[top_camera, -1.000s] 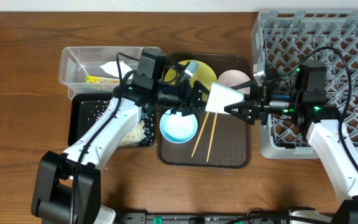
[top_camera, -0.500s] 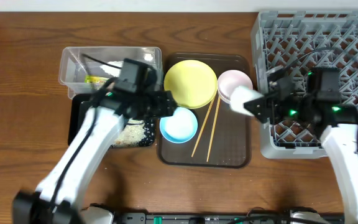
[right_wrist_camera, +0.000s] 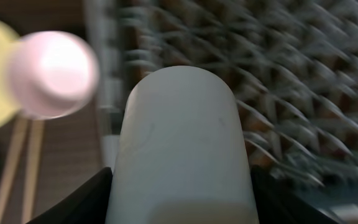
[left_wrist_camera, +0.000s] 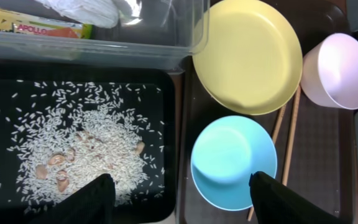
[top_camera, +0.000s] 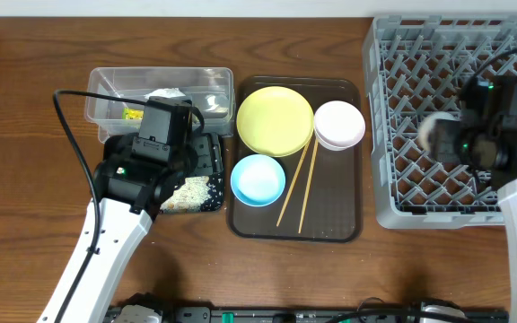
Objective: Sort waste into correct bins and load items into the dishwasher rack
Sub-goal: 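Place the white cup upside down in the dish rack with the right gripper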
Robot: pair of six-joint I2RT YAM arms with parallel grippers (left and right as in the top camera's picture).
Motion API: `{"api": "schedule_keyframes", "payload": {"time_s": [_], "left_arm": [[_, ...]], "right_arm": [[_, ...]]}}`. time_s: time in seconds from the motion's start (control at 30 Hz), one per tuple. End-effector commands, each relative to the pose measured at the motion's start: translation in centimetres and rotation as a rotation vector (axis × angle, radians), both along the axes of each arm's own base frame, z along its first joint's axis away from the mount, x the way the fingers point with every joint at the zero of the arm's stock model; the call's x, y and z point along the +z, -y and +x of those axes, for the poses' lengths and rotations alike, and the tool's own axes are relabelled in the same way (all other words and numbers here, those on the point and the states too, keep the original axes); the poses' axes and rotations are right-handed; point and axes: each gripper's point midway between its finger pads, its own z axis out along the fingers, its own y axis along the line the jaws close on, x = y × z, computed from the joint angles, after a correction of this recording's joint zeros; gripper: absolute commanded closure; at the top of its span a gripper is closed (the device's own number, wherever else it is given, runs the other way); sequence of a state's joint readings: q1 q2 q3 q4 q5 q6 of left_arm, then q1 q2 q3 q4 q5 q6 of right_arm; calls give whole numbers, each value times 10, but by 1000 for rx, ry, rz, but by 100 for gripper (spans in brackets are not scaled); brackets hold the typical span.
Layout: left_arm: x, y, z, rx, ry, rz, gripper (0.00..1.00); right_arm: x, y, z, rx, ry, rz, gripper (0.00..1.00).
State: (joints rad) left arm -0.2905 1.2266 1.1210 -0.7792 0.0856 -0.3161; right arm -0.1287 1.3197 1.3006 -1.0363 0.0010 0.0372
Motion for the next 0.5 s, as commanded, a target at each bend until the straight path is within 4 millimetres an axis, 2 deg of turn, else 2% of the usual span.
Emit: {"api": "schedule_keyframes", "payload": {"time_s": [0.0, 0.17, 0.47], "left_arm": [[4, -6, 3, 12, 18, 28, 28], [3, -6, 2, 11, 13, 29, 28], [3, -7, 1, 11, 11, 30, 28]], "right_arm": [[-6, 42, -5, -173, -43, -68, 99], [-24, 66, -13, -255, -116, -48, 99], [-68, 71, -12, -268, -266, 13, 99]]}}
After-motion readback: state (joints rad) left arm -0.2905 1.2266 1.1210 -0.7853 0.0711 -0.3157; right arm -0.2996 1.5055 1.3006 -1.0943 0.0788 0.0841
